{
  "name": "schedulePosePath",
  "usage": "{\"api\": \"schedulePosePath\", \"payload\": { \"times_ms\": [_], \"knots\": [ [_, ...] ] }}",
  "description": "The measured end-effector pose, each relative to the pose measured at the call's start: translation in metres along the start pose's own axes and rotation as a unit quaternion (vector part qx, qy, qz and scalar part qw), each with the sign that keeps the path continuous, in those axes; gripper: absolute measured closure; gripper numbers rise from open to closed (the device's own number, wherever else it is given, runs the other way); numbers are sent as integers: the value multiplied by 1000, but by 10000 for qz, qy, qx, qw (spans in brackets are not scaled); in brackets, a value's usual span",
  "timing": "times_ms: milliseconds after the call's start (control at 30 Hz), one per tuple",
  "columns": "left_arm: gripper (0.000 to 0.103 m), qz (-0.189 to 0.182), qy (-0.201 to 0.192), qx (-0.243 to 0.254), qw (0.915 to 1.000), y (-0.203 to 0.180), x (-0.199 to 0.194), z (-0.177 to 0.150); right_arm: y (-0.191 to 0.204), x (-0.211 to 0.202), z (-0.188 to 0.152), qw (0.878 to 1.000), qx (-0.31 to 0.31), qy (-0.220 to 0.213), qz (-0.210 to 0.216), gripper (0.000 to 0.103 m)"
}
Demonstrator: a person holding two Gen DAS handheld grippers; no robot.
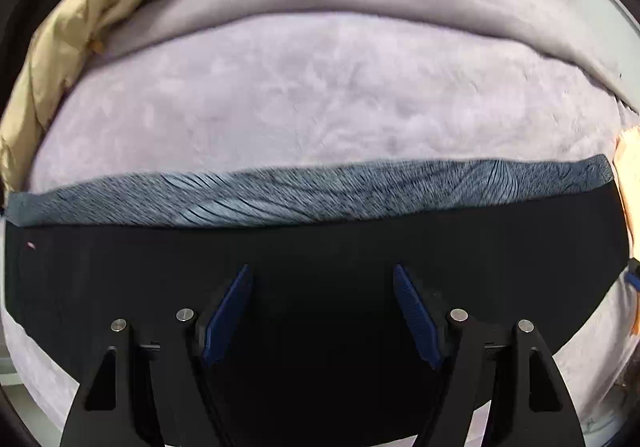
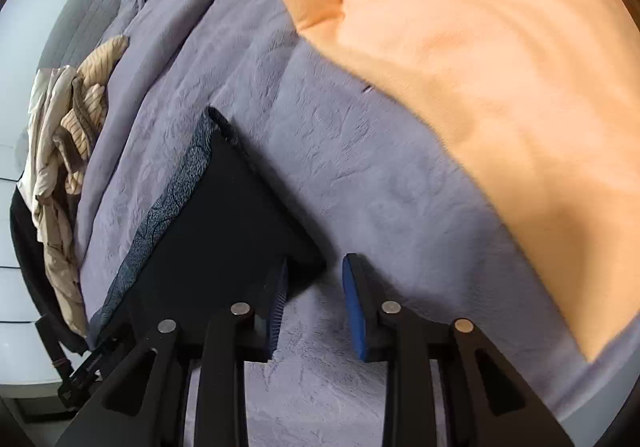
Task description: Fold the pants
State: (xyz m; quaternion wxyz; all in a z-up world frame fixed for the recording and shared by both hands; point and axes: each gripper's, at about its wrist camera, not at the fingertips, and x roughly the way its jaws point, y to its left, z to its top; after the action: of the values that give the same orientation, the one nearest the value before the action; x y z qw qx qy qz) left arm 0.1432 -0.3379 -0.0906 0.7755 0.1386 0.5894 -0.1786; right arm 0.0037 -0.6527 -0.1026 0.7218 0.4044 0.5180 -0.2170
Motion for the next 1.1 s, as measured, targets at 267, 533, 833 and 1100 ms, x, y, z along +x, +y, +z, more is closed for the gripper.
{"api": "schedulePosePath", "payload": {
  "times_ms": [267,533,833,1100],
  "knots": [
    [29,353,-47,-78,9993,2,30,30,142,33,-5,9760,-1962,178,926,69],
    [19,548,-337,-291,9975,-4,52,48,179,110,3,9688,-2436,249,382,75],
    [19,781,-318,-254,9961,26,47,49,87,44,38,9960,-773,-309,314,65],
    [19,967,-82,-429,9944,67,34,20,31,-2,-18,9992,-18,-157,363,54]
  ]
}}
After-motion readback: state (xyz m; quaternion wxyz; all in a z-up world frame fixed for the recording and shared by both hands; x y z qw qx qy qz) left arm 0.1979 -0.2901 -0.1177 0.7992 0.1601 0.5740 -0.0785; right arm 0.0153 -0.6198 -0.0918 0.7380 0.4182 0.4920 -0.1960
